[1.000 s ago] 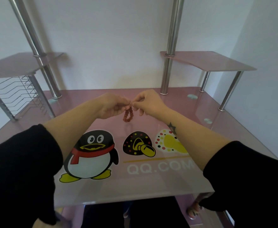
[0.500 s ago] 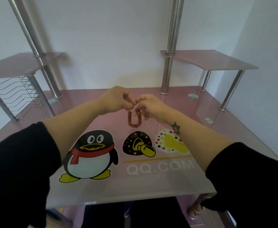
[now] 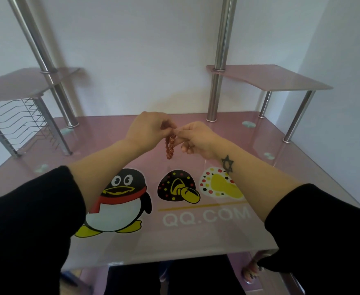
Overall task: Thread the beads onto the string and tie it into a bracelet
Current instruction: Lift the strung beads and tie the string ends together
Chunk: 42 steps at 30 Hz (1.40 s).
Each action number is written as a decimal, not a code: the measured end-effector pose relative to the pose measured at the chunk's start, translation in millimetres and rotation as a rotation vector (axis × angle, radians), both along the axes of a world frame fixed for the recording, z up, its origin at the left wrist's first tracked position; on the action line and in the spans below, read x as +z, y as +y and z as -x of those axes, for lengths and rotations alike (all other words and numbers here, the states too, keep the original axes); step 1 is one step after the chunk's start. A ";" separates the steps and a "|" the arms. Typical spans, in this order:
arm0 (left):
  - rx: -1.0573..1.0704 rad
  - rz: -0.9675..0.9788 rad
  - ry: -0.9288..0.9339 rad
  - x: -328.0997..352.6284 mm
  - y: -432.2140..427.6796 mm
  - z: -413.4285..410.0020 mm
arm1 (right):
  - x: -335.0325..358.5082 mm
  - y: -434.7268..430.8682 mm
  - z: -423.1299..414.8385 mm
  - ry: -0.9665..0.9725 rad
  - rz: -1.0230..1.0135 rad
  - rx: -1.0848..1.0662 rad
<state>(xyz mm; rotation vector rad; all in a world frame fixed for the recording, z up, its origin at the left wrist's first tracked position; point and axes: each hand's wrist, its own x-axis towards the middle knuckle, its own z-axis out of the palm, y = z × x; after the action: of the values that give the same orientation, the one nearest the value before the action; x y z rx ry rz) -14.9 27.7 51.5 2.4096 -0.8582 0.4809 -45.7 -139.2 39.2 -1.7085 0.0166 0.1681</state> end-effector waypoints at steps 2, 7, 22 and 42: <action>0.006 0.017 0.003 -1.7 0.4 0.1 | -1.0 -0.8 -1.4 0.000 -0.015 -0.020; 0.006 -0.016 -0.019 -5.6 -0.6 0.3 | -3.7 0.0 -4.8 0.002 0.011 -0.057; -0.011 -0.003 0.005 -9.7 -0.3 0.6 | 1.5 2.3 0.0 -0.187 0.371 -0.107; -0.007 0.707 1.177 -0.8 11.7 -10.9 | 4.0 0.2 5.0 -0.306 0.332 -0.100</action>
<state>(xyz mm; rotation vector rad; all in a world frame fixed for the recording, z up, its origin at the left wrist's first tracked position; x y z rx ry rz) -4.0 39.5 50.7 1.5757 -0.1037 -0.5502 -50.8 -139.0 43.2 -2.0443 -0.1017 -0.1821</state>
